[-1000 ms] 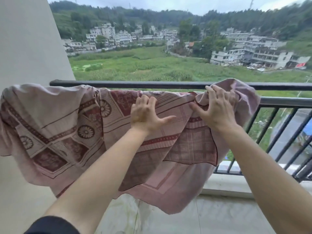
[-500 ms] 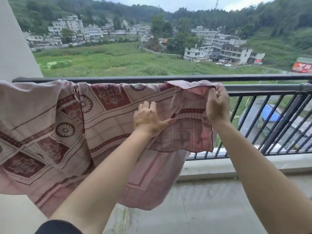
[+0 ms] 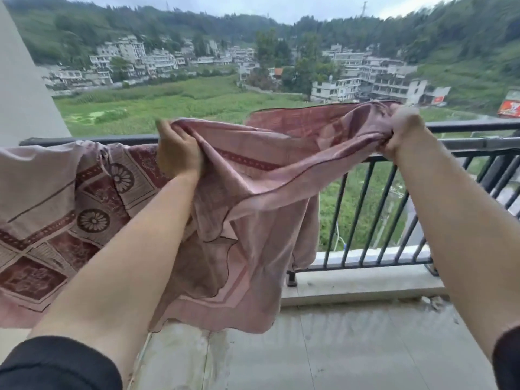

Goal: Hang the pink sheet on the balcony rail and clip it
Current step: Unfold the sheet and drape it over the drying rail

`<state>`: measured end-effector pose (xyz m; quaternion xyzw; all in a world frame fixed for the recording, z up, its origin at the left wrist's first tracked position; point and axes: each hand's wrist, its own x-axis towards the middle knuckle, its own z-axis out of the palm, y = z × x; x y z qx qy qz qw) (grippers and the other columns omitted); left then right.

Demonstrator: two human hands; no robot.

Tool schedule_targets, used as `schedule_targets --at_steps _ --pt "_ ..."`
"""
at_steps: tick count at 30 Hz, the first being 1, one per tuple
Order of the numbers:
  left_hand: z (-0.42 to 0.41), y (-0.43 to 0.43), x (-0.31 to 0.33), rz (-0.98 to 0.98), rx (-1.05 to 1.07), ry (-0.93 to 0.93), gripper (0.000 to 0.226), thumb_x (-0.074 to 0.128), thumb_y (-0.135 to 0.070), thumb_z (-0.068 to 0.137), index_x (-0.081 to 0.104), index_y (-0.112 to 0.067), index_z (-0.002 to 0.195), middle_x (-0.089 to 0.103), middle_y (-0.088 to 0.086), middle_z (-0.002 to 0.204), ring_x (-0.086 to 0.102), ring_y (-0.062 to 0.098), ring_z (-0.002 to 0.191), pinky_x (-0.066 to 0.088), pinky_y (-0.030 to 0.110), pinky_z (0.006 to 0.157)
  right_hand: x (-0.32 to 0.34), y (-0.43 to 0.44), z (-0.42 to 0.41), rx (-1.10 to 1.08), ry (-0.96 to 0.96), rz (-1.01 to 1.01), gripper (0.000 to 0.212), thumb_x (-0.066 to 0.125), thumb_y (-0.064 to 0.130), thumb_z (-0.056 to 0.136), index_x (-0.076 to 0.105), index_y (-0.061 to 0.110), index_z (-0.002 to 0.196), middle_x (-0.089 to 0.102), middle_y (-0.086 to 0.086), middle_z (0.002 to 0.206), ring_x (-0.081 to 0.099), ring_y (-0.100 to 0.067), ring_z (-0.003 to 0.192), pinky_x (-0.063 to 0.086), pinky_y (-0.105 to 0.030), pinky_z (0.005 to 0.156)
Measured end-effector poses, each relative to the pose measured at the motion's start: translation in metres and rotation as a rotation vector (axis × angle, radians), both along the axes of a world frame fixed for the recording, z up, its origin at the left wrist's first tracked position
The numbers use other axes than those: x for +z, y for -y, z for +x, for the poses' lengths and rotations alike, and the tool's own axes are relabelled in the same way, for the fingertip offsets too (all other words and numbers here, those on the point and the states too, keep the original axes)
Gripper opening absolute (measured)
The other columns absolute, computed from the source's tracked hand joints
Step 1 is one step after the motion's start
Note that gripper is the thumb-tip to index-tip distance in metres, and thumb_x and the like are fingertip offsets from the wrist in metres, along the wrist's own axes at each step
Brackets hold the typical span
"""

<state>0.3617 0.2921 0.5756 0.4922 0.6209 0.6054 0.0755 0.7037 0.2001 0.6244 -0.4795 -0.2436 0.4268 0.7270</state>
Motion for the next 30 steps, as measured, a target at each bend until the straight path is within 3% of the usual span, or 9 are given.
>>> schedule_targets --at_steps 4,7,10,11,15,18,22,26,30 --pt "-0.038 -0.011 0.038 0.044 0.295 0.085 0.042 0.028 -0.019 0.103 0.04 -0.005 0.141 0.052 0.014 0.141 0.049 0.031 0.126 0.034 0.034 0.092 0.011 -0.01 0.044 -0.194 -0.28 0.232 0.037 0.023 0.017 0.105 0.051 0.016 0.079 0.059 0.002 0.055 0.06 -0.011 0.046 0.047 -0.018 0.043" --pt "-0.042 -0.01 0.046 0.15 0.345 0.026 0.043 0.029 -0.019 0.102 0.042 -0.001 0.139 0.056 0.018 0.137 0.052 0.036 0.121 0.033 0.037 0.091 0.016 -0.027 0.046 -0.012 -0.143 0.198 0.028 0.031 0.008 0.098 0.058 0.011 0.094 0.068 -0.001 0.066 0.069 -0.011 0.061 0.054 -0.02 0.053" --pt "-0.031 0.0 0.052 0.182 0.36 -0.004 0.035 0.033 -0.017 0.099 0.054 0.004 0.118 0.062 0.021 0.122 0.055 0.037 0.111 0.032 0.04 0.085 0.012 -0.043 0.021 0.439 -0.027 0.13 0.049 0.05 0.0 0.072 0.05 -0.008 0.12 0.06 -0.028 0.124 0.06 -0.034 0.121 0.055 -0.042 0.094" --pt "-0.026 0.006 0.056 0.23 0.351 -0.008 0.033 0.035 -0.016 0.097 0.056 0.005 0.111 0.064 0.022 0.117 0.057 0.037 0.107 0.033 0.039 0.084 0.012 -0.045 0.011 0.517 0.013 0.161 0.046 0.05 0.001 0.07 0.049 -0.008 0.115 0.055 -0.03 0.124 0.053 -0.041 0.127 0.053 -0.047 0.097" --pt "-0.009 0.04 0.088 0.674 0.346 -0.007 0.014 0.039 -0.007 0.092 0.051 -0.007 0.085 0.066 0.025 0.094 0.056 0.028 0.088 0.04 0.024 0.074 0.034 -0.033 -0.013 0.534 -0.075 0.498 0.024 0.06 0.003 0.066 0.052 0.005 0.088 0.048 -0.014 0.08 0.055 -0.029 0.076 0.05 -0.036 0.074" --pt "-0.006 0.062 0.1 0.909 0.332 0.022 0.014 0.037 -0.003 0.093 0.049 -0.005 0.086 0.065 0.023 0.092 0.055 0.02 0.082 0.036 0.007 0.073 0.042 -0.02 -0.009 0.612 -0.306 0.692 0.016 0.041 0.008 0.085 0.053 0.006 0.095 0.048 -0.01 0.083 0.051 -0.028 0.081 0.044 -0.036 0.079" --pt "-0.008 0.083 0.021 0.518 0.209 -0.339 0.033 0.04 -0.016 0.093 0.068 -0.009 0.108 0.072 0.006 0.104 0.062 0.02 0.096 0.044 0.021 0.083 -0.013 -0.012 -0.014 0.69 -0.142 0.438 0.035 0.032 0.02 0.088 0.059 0.003 0.101 0.062 -0.017 0.09 0.061 -0.033 0.092 0.049 -0.041 0.091" --pt "0.002 0.107 -0.114 -0.488 -0.14 -0.741 0.027 0.048 -0.034 0.089 0.073 -0.024 0.092 0.072 0.008 0.1 0.064 0.031 0.098 0.047 0.034 0.079 -0.106 0.005 -0.016 0.68 0.024 0.133 0.038 0.04 0.017 0.088 0.076 0.006 0.094 0.071 -0.02 0.094 0.07 -0.029 0.082 0.053 -0.043 0.088" --pt "0.03 0.13 -0.15 -0.582 -0.066 -0.571 0.029 0.054 -0.035 0.089 0.059 -0.016 0.068 0.066 0.007 0.079 0.06 0.03 0.086 0.039 0.032 0.061 -0.158 0.01 0.004 0.526 0.175 -0.126 0.03 0.046 0.023 0.094 0.072 0.009 0.098 0.075 -0.014 0.092 0.07 -0.024 0.077 0.061 -0.035 0.073"
